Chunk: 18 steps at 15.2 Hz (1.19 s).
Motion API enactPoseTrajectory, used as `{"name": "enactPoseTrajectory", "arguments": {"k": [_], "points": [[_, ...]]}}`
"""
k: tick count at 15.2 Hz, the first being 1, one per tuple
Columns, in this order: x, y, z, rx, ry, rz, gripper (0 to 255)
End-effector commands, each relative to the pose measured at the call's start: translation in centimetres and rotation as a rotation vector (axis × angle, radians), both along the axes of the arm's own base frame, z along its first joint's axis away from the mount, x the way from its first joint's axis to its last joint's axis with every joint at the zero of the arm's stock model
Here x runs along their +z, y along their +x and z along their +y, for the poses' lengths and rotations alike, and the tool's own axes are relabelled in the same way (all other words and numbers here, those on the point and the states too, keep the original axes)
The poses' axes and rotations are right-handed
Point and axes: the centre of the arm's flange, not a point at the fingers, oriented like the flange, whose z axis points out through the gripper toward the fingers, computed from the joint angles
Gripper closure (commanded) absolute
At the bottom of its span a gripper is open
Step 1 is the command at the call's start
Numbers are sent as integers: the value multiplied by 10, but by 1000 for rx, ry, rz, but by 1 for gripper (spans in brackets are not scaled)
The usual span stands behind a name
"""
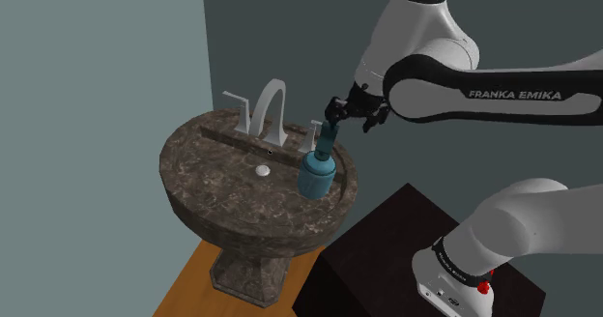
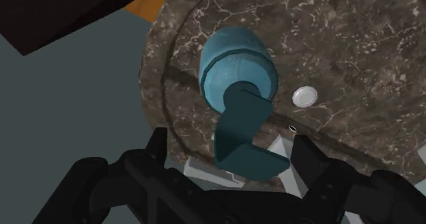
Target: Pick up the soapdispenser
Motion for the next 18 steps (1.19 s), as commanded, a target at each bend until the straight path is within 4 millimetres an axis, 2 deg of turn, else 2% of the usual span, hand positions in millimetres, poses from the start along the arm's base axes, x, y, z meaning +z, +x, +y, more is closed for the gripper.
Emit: {"name": "enactPoseTrajectory", "arguments": {"k": [1, 6, 13, 15, 16, 18], "points": [[-21, 13, 14, -113, -9, -15, 0], [-74, 48, 34, -352, -36, -40, 0], [-111, 48, 34, -352, -36, -40, 0], [-114, 48, 34, -352, -36, -40, 0], [-114, 49, 35, -352, -36, -40, 255], [-114, 49, 35, -352, -36, -40, 255]]}}
